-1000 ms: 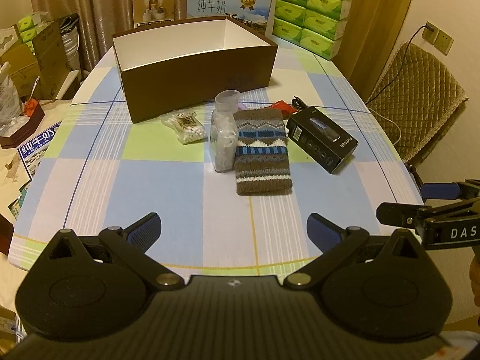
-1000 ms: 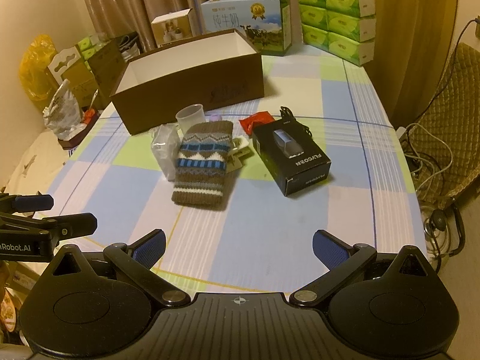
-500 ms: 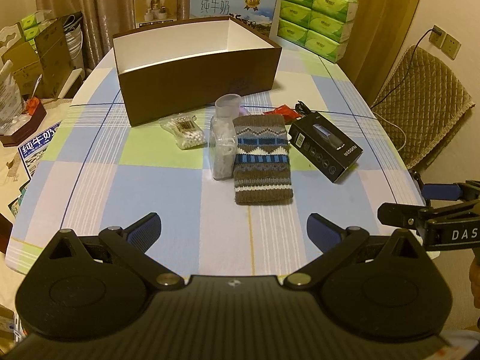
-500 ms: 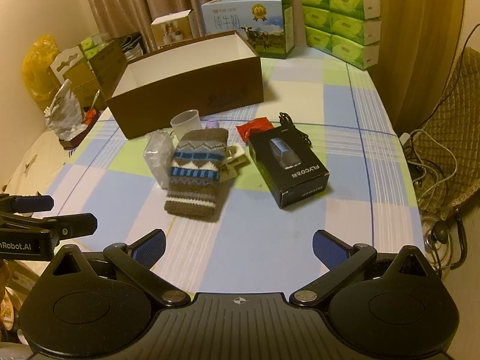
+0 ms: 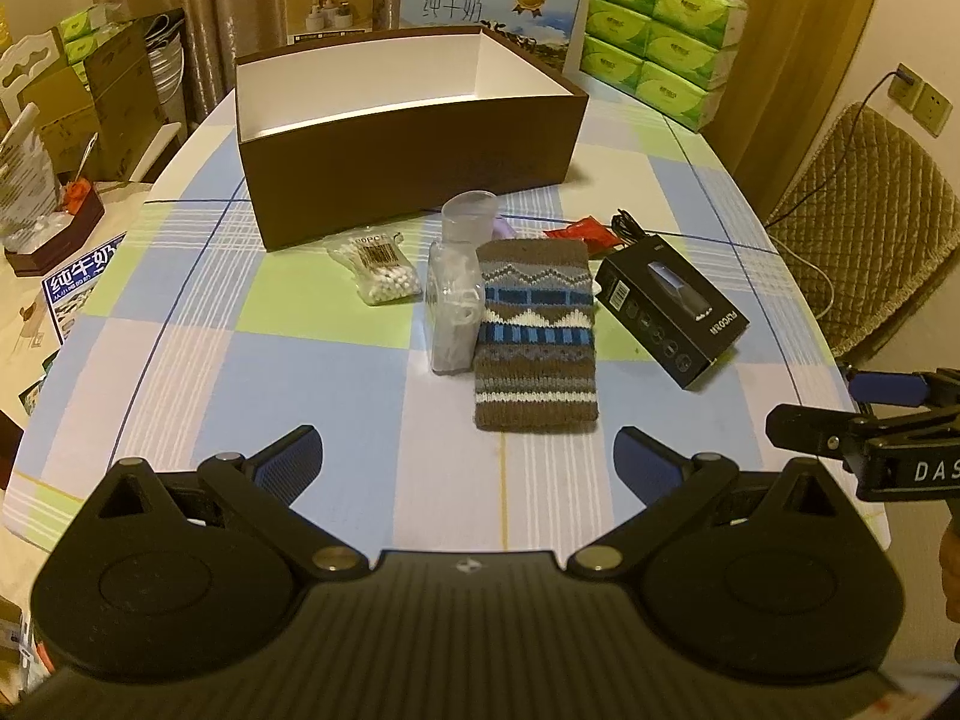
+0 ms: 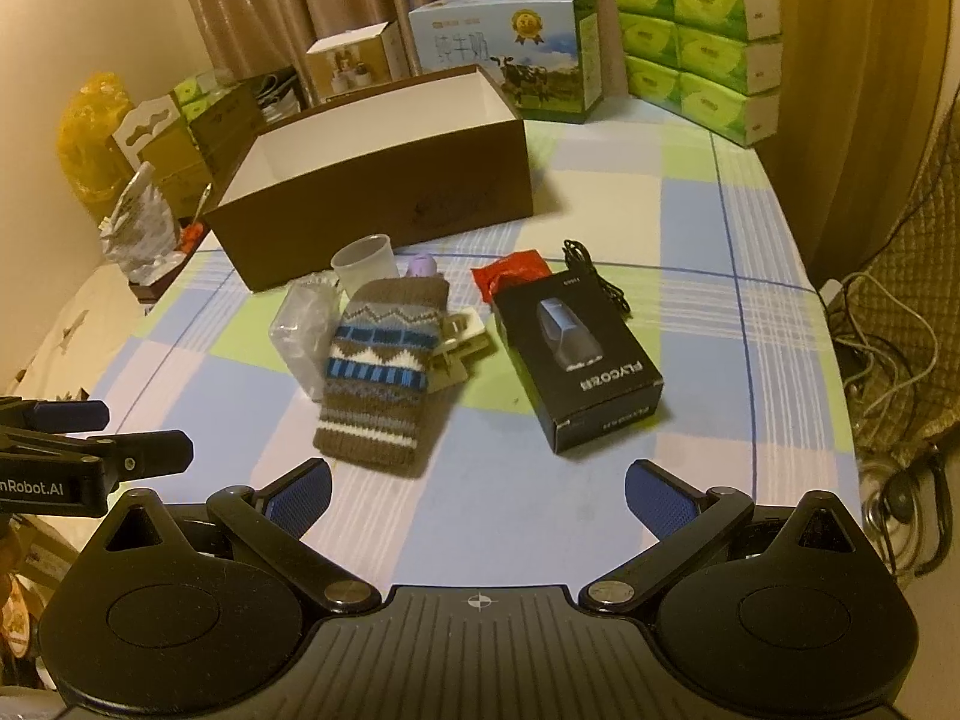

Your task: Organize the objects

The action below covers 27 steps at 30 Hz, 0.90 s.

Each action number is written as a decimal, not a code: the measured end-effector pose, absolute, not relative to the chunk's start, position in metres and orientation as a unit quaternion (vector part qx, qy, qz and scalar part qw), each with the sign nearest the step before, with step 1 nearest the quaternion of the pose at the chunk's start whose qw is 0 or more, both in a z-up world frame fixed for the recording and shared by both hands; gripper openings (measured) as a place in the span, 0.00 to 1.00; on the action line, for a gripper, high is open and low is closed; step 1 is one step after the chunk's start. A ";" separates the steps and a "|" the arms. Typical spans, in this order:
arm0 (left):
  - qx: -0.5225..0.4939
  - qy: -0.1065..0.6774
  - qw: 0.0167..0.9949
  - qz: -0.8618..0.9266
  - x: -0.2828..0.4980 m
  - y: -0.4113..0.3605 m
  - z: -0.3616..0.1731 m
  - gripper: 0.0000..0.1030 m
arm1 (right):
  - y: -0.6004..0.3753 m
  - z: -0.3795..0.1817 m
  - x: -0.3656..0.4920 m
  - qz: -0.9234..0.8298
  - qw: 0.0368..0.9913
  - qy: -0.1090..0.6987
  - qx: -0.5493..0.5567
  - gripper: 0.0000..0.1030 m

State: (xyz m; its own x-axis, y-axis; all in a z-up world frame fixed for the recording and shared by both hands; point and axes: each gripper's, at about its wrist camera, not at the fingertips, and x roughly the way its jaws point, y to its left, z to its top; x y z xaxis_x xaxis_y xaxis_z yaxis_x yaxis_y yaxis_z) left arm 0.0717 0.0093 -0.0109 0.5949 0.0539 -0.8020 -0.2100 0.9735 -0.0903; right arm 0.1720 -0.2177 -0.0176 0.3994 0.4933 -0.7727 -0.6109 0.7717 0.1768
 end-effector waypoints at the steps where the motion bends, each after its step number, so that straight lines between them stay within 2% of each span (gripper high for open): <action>1: -0.089 0.444 0.888 0.076 0.073 0.010 -0.012 0.99 | -0.217 -0.019 0.175 0.334 0.833 0.436 -0.068 0.98; 27: -0.125 0.479 0.856 0.148 0.112 0.031 -0.044 0.99 | -0.193 -0.077 0.273 0.358 0.827 0.418 -0.115 0.98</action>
State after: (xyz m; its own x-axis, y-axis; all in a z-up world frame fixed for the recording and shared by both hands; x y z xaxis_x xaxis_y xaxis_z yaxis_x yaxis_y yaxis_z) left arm 0.1115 0.0312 -0.0440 0.4976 0.1346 -0.8569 -0.3739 0.9247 -0.0718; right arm 0.2730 -0.1932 -0.0769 0.3951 0.4958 -0.7733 -0.6881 0.7175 0.1085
